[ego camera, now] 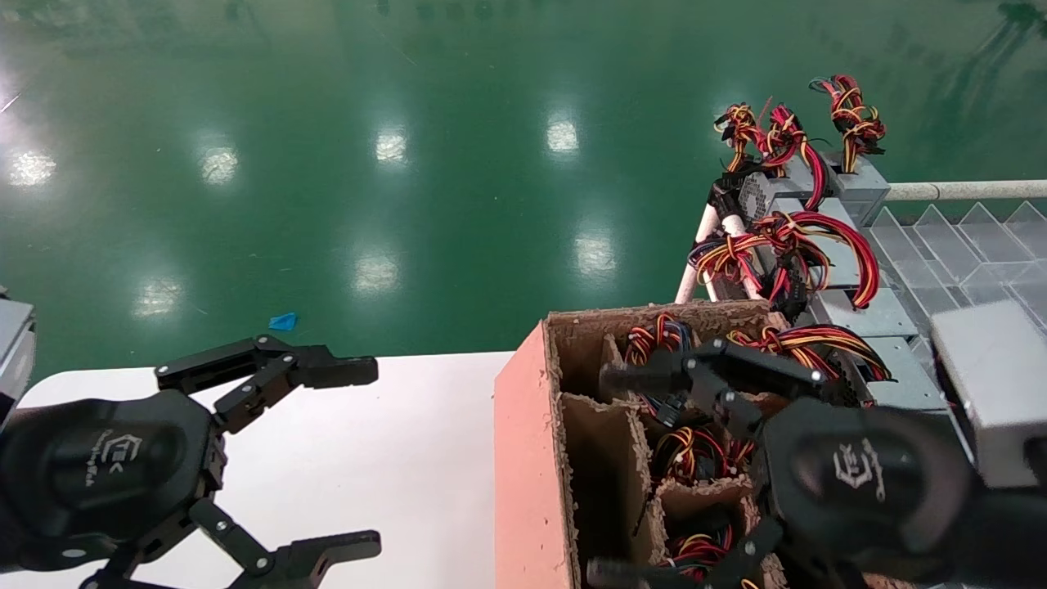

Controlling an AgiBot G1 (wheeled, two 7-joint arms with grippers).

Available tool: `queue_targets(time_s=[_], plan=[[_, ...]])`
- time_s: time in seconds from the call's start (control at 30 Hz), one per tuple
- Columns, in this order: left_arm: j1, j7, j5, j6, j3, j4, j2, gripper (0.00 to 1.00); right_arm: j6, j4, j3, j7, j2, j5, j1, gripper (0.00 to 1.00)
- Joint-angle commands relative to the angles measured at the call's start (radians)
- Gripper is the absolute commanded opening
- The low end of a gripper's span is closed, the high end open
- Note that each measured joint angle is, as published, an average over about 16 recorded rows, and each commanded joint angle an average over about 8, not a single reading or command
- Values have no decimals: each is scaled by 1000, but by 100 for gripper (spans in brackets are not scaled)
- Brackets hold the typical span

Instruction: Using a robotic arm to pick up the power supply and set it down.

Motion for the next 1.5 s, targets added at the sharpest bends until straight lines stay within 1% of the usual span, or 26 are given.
queue_targets(time_s=[0.03,0.2,0.27,0.3,0.33,0.37,0.57,0.6,0.63,0.97,1.17,1.5], plan=[[0,0,0,0,0,0,0,0,-5,0,-6,6,6,-12,3,100],[0,0,0,0,0,0,0,0,-43,-24,-66,56,38,-101,27,100],[0,0,0,0,0,0,0,0,-52,-33,-88,60,49,-131,37,100],[0,0,0,0,0,0,0,0,-55,-36,-98,59,54,-145,41,99],[0,0,0,0,0,0,0,0,-56,-39,-108,57,59,-157,45,95],[0,0,0,0,0,0,0,0,-57,-43,-117,54,63,-169,49,85],[0,0,0,0,0,0,0,0,-48,-69,-160,21,69,-228,78,11],[0,0,0,0,0,0,0,0,-46,-74,-165,15,67,-237,83,3],[0,0,0,0,0,0,0,0,-46,-81,-171,10,64,-244,87,0],[0,0,0,0,0,0,0,0,-41,-158,-224,-42,9,-297,120,0],[0,0,0,0,0,0,0,0,-37,-192,-243,-70,-19,-311,135,0],[0,0,0,0,0,0,0,0,-40,-206,-260,-94,-15,-313,143,0]])
